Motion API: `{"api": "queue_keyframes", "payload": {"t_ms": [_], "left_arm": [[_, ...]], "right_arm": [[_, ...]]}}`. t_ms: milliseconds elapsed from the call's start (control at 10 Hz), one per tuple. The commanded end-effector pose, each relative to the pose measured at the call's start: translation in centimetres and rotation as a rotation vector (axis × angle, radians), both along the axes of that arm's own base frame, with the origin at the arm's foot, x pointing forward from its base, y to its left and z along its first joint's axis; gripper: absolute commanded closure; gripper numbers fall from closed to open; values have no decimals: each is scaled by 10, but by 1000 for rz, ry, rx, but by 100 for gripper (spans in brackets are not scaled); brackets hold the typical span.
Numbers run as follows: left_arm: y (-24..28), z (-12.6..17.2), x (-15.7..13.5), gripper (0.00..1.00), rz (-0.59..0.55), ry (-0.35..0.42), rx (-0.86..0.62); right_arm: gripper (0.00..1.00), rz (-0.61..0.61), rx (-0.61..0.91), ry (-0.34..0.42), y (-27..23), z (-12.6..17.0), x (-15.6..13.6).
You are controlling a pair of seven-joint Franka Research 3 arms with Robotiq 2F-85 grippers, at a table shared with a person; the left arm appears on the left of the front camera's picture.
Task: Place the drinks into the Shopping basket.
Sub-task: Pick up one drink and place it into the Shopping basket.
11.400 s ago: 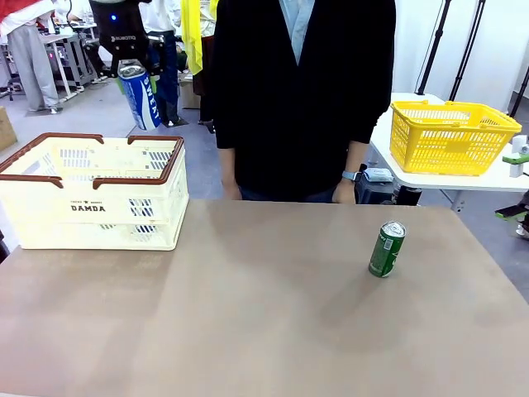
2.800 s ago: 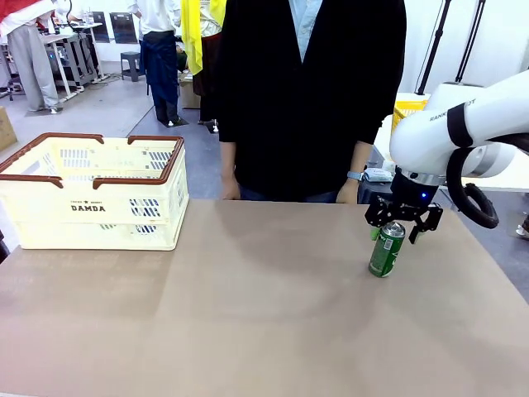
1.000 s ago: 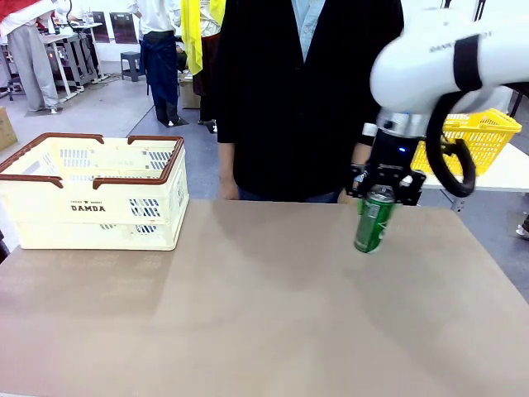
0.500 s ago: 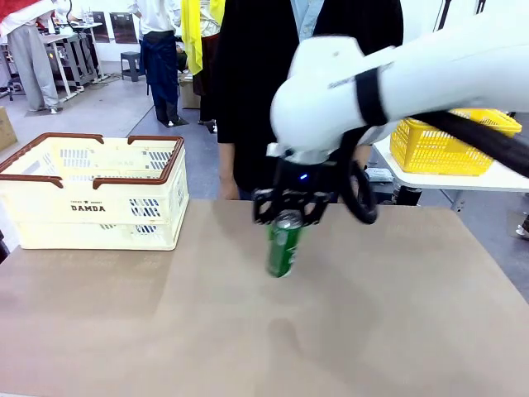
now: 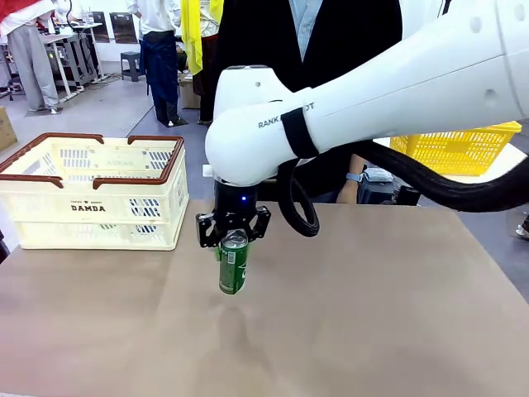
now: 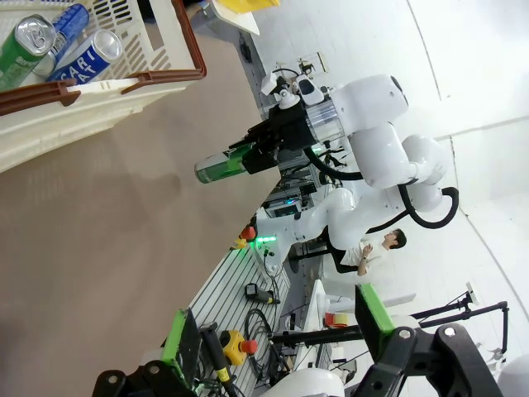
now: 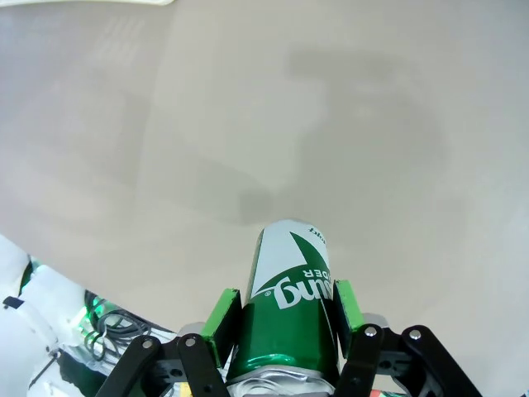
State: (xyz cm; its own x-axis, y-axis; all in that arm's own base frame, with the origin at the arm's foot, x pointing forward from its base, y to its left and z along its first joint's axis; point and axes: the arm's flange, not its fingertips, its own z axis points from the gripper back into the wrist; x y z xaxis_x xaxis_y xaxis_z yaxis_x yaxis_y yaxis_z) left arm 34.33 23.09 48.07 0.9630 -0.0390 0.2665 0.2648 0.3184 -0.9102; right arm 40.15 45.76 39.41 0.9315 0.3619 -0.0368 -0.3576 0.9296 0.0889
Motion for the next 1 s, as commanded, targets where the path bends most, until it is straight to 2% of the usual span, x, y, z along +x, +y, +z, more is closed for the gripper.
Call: {"api": "queue_keyframes", "payload": {"t_ms": [0,100,200,300,400,900], "left_arm": [[-2,0,-3,0,6,3,5],[-2,0,-3,0,6,3,5],[-2,0,-3,0,6,3,5],[-2,0,-3,0,6,3,5],[-2,0,-3,0,6,3,5],[-2,0,-3,0,6,3,5]], "right_arm": [[100,19,-48,-13,7,3,13],[100,25,-63,-6,9,-2,13],[90,36,-67,1,10,-3,14],[35,32,-71,13,10,0,15],[0,32,-70,18,11,-1,14],[0,17,-56,40,10,-5,12]]}}
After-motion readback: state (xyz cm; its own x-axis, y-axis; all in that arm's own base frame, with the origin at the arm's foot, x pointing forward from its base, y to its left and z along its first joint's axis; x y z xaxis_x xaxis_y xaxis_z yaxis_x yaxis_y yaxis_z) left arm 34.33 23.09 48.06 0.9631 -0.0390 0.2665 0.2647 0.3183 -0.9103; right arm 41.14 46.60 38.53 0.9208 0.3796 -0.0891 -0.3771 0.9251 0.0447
